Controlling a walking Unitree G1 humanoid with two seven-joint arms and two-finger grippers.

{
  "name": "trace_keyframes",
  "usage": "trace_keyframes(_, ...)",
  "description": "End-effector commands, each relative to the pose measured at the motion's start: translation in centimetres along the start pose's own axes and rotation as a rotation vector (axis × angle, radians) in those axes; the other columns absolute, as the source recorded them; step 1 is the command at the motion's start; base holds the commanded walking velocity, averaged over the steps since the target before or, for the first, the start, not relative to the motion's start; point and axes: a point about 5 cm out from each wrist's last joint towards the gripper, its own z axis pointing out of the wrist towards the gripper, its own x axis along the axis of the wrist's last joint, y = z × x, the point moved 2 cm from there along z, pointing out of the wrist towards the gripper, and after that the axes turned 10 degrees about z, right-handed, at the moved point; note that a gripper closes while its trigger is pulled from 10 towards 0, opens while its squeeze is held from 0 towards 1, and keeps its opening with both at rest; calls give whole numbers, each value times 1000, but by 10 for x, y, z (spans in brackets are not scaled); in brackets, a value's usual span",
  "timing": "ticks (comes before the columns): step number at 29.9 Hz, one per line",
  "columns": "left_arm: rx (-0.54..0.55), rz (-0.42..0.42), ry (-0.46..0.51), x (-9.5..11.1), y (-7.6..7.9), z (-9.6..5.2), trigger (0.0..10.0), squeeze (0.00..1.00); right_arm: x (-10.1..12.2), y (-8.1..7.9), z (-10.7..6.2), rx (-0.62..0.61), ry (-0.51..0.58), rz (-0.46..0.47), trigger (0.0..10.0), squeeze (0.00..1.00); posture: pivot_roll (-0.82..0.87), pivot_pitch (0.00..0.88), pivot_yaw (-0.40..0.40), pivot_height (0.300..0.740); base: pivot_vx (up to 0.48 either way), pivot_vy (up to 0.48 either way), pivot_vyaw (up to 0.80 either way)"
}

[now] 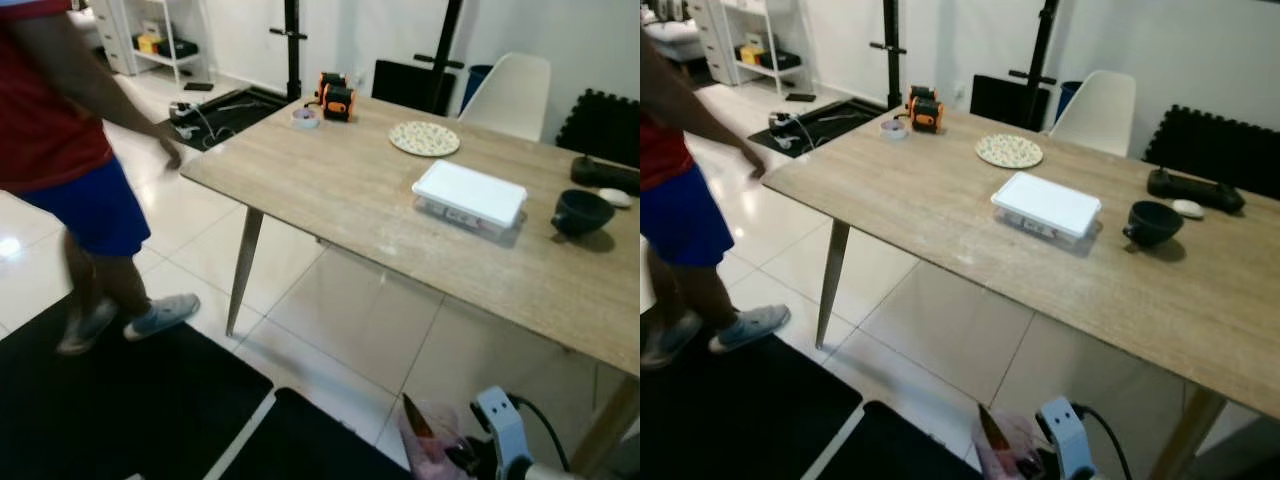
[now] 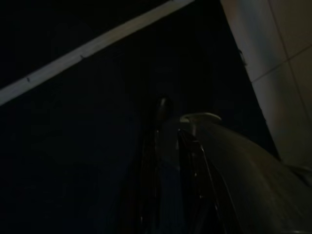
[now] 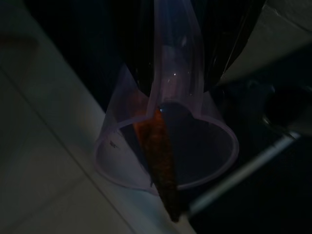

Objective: Restocking fridge

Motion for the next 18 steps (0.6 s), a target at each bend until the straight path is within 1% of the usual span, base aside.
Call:
trace_keyframes(1, -7, -3, -27, -9, 4, -1, 10000, 0, -4, 9, -4, -67, -15, 23, 10000, 0, -36, 0, -47, 740, -326, 0, 0)
trace_keyframes(3, -9, -2, -28, -9, 5, -1, 10000, 0, -15, 11, -6, -107, -54, 57, 10000, 0, -36, 0, -47, 740, -328, 0, 0)
trace_keyframes(7, -16, -3, -32, -11, 9, 1, 10000, 0, -34, 10, -10, -136, -95, 118, 10000, 0, -41, 0, -51, 740, -325, 0, 0)
trace_keyframes(10, -19, -3, -35, -12, 10, 1, 10000, 0, -38, 10, -11, -147, -104, 129, 10000, 0, -41, 0, -51, 740, -326, 0, 0)
trace_keyframes(12, -24, -1, -40, -14, 13, 1, 10000, 0, -46, 10, -13, -172, -119, 166, 10000, 0, -53, 0, -50, 740, -319, 0, 0)
trace_keyframes(14, -25, 0, -41, -14, 13, 1, 10000, 0, -49, 10, -13, -182, -132, 165, 10000, 0, -54, 0, -52, 740, -302, 0, 0)
trace_keyframes(16, -25, 0, -42, -14, 14, 1, 10000, 0, -52, 10, -14, -187, -144, 176, 10000, 0, -54, 0, -52, 740, -247, 0, -788)
trace_keyframes(18, -23, 20, -50, -14, 14, 1, 10000, 0, -58, 9, -15, -203, -172, 174, 10000, 0, -54, 0, -54, 740, 0, 0, -788)
